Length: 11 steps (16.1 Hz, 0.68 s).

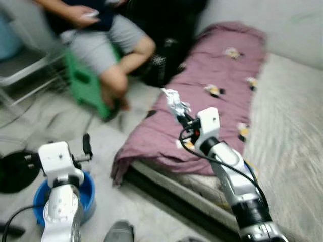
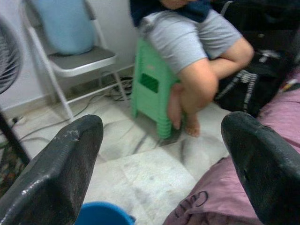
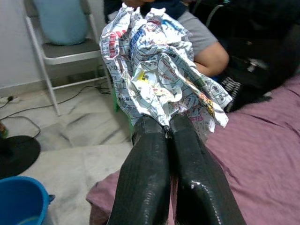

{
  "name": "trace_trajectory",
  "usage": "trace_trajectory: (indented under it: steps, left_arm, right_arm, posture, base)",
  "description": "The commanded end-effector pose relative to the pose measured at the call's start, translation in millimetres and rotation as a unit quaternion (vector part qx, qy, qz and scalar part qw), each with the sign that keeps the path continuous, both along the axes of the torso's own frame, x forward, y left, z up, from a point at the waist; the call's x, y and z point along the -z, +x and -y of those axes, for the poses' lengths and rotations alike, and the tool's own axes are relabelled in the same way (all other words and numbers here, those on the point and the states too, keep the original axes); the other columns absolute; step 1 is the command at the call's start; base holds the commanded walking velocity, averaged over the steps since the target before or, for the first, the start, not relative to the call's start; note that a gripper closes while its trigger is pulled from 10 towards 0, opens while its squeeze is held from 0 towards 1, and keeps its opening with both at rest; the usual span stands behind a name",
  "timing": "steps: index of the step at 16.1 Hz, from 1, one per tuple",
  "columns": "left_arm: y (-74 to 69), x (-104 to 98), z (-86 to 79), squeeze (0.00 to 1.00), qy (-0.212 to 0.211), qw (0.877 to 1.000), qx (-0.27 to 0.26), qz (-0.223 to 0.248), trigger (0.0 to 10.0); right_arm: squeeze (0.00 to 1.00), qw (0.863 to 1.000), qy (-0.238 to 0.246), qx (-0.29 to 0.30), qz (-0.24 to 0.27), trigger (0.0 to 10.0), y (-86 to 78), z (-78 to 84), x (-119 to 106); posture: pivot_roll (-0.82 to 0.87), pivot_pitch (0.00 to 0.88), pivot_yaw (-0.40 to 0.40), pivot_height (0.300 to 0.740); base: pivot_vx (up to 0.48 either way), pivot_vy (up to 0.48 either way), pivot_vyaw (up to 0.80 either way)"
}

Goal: Clean up the room

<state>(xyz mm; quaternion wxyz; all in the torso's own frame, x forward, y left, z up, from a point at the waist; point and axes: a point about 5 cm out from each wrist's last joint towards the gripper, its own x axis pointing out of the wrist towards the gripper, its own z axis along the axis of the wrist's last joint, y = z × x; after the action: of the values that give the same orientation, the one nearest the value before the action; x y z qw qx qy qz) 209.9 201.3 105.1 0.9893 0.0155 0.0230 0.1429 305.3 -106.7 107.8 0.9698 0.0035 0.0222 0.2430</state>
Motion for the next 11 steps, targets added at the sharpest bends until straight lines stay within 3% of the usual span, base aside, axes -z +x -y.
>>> trace_trajectory:
  steps: [1, 11]
  left_arm:
    - [0.2, -2.3, 2.4, 0.00, -0.001, 1.000, 0.011, 0.005, 10.0]
    - [-3.1, 2.0, 6.9, 0.00, -0.002, 1.000, 0.015, 0.002, 10.0]
  right_arm:
    - [0.00, 1.000, 0.005, -0.006, 0.010, 10.0, 2.2, -5.0, -5.1]
    - [0.00, 1.000, -0.002, -0.011, -0.001, 10.0, 3.2, -4.6, 1.8]
  posture:
    - [0.07, 0.031, -0.097, 0.740]
    - [0.09, 0.012, -0.130, 0.740]
  base:
    - [0.000, 0.000, 0.80]
    - [0.000, 0.000, 0.80]
